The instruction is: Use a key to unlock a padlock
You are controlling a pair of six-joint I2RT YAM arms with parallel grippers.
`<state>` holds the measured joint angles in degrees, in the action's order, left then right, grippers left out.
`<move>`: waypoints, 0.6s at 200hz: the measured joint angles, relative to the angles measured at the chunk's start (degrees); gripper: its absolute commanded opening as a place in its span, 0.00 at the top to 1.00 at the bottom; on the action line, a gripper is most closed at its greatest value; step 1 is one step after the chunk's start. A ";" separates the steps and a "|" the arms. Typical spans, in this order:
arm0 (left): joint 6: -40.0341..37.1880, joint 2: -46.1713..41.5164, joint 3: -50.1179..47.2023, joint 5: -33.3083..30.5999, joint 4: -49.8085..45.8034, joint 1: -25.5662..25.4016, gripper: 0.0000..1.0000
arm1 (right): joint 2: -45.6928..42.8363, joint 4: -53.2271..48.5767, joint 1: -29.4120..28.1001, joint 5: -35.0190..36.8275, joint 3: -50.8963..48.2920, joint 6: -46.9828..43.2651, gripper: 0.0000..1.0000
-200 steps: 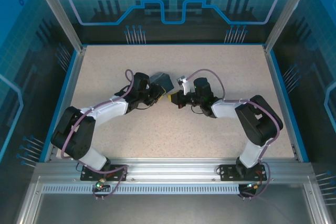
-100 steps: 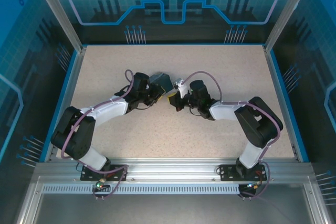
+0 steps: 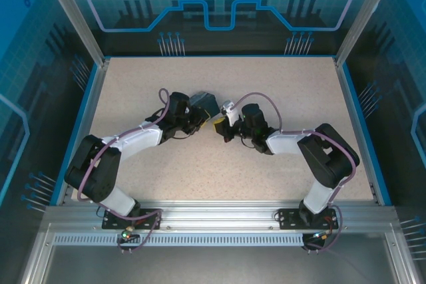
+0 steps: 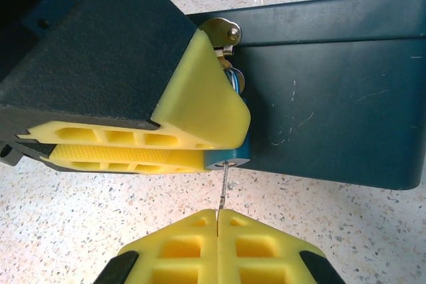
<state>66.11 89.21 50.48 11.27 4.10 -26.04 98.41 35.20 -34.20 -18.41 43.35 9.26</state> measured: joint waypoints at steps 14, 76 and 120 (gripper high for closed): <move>0.00 0.00 0.00 0.04 -0.02 0.00 0.90 | -0.28 -0.22 0.00 0.07 0.00 -1.31 1.00; -0.02 0.00 0.00 0.17 -1.01 0.00 0.90 | -2.51 -2.19 -0.90 2.21 -0.09 -7.37 1.00; -0.02 0.00 0.00 0.13 -1.62 0.02 0.90 | -2.51 -2.19 -1.09 2.14 -0.09 -7.87 1.00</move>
<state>66.08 89.21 50.48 11.40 2.48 -26.02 95.90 33.01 -35.29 -16.27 43.27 1.39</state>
